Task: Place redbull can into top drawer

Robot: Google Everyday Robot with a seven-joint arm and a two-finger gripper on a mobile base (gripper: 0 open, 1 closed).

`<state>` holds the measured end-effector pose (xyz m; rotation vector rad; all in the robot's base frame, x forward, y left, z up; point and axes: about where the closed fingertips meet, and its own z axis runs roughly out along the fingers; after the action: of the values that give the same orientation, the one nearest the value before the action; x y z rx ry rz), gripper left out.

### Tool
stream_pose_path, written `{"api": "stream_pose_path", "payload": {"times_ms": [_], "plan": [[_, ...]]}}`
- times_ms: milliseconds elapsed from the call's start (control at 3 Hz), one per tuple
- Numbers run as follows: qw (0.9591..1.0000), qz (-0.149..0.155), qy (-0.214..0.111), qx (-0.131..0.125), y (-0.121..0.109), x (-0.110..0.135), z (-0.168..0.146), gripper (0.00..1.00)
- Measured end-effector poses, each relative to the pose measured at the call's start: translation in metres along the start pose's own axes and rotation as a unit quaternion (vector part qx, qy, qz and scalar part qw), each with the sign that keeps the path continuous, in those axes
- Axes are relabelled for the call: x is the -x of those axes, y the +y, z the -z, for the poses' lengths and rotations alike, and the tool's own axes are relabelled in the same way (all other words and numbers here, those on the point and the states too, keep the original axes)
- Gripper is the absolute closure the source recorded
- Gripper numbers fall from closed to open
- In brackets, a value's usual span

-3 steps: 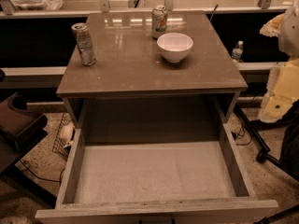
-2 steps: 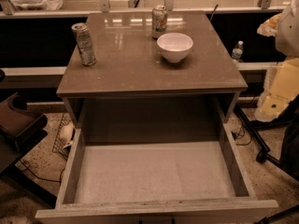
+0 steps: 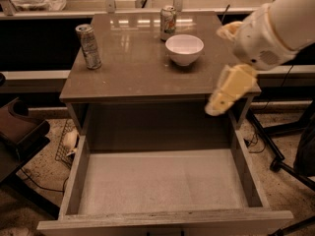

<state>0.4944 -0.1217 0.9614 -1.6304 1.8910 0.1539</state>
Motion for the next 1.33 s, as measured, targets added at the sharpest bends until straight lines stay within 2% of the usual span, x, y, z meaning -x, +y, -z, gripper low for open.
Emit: {"api": "stream_pose_path", "payload": {"times_ms": [333,667,1000,1333], "plan": [[0.9932,0.006,-0.115,-0.018,-0.026,0.049,-0.036,0.0],[0.9734,0.017,-0.223,-0.048,-0.053,0.099,-0.057,0.0],[0.9728,0.015,-0.226,-0.047,-0.054,0.1,-0.058,0.0],[0.9641,0.001,-0.261,-0.048,-0.069,0.111,-0.071,0.0]]}}
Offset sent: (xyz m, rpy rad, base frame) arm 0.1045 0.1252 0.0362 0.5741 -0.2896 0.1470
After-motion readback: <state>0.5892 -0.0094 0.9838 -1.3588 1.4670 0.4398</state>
